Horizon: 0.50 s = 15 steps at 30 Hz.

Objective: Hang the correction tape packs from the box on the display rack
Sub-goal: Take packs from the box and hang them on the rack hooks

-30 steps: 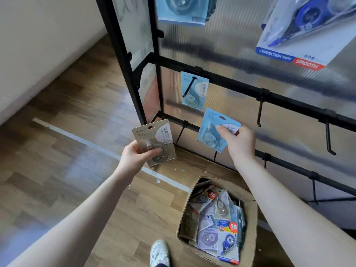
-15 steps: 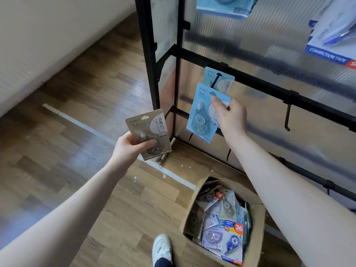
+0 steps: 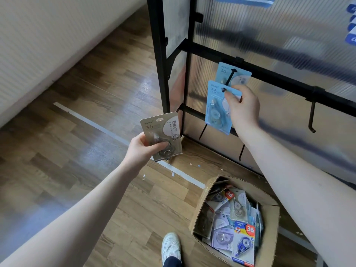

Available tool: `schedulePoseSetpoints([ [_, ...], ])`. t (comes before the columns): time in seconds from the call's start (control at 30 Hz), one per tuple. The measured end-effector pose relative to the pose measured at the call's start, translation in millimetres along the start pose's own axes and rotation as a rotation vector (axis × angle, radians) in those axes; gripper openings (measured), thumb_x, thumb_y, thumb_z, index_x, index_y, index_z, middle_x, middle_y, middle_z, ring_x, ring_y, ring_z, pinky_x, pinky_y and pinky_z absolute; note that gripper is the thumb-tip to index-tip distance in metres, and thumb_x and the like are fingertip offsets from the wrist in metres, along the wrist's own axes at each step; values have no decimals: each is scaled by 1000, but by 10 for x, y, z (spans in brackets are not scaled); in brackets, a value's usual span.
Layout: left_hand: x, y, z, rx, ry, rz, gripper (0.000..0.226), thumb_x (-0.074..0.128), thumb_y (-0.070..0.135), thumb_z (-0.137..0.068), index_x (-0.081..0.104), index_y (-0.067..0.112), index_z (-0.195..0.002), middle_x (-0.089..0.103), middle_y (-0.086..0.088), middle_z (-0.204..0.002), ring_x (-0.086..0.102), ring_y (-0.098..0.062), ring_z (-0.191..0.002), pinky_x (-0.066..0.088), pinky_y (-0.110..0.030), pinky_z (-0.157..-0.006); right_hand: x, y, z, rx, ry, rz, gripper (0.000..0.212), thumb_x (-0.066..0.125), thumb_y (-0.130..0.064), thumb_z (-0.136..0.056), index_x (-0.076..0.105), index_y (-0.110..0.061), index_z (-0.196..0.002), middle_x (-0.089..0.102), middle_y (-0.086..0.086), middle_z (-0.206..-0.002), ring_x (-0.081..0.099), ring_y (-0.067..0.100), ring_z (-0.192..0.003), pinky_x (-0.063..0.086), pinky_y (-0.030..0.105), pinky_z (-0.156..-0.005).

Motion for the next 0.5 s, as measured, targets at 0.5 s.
schedulePoseSetpoints([
  [0.5,122,230,-121,24,-45,-17,28,72,-3,-78,65,17,-95,74,12,-84,70,-3,-80,51,-13,-64,-225,-162,-257,-71,77,225,22,55,-22,-95,60,-13,-114,64,3,-118,62,16,-106,52,27,-74],
])
Point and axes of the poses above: each hand's wrist, its own z-axis away from the middle knuckle, its own x-axis out of the palm, y = z × x, the point moved 9 cm from there along -z, towards the middle knuckle
